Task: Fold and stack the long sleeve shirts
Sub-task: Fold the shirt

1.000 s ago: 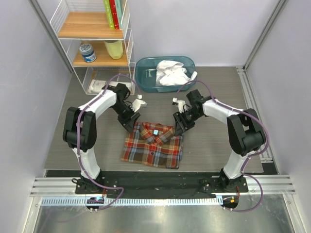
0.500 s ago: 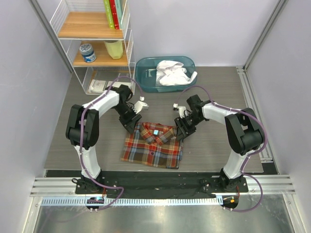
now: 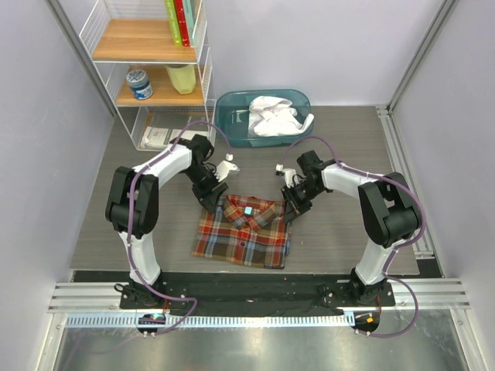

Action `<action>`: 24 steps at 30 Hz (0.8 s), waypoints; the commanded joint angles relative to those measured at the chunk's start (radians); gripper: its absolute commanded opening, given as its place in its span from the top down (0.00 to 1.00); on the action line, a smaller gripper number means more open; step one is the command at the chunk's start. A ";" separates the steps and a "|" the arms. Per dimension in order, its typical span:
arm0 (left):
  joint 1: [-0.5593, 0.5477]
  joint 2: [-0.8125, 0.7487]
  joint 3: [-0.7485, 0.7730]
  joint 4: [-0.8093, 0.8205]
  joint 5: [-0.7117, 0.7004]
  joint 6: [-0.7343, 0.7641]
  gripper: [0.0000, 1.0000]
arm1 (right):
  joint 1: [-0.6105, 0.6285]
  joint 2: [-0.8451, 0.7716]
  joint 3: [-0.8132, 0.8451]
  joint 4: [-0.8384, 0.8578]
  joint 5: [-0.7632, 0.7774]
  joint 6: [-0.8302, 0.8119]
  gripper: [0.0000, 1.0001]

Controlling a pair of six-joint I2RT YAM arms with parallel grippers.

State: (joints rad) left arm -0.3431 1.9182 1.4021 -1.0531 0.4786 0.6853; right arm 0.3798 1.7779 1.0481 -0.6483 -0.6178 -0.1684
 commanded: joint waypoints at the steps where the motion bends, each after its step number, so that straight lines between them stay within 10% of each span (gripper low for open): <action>1: -0.005 -0.053 0.009 0.068 0.011 0.023 0.46 | 0.004 -0.049 0.012 0.015 0.010 0.007 0.99; 24: -0.017 -0.067 0.089 -0.070 0.038 0.005 1.00 | -0.033 -0.155 0.018 -0.031 0.073 0.001 0.99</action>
State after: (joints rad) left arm -0.3542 1.8980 1.4220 -1.1244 0.4992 0.7322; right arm 0.3737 1.6821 1.0393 -0.6643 -0.5941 -0.1513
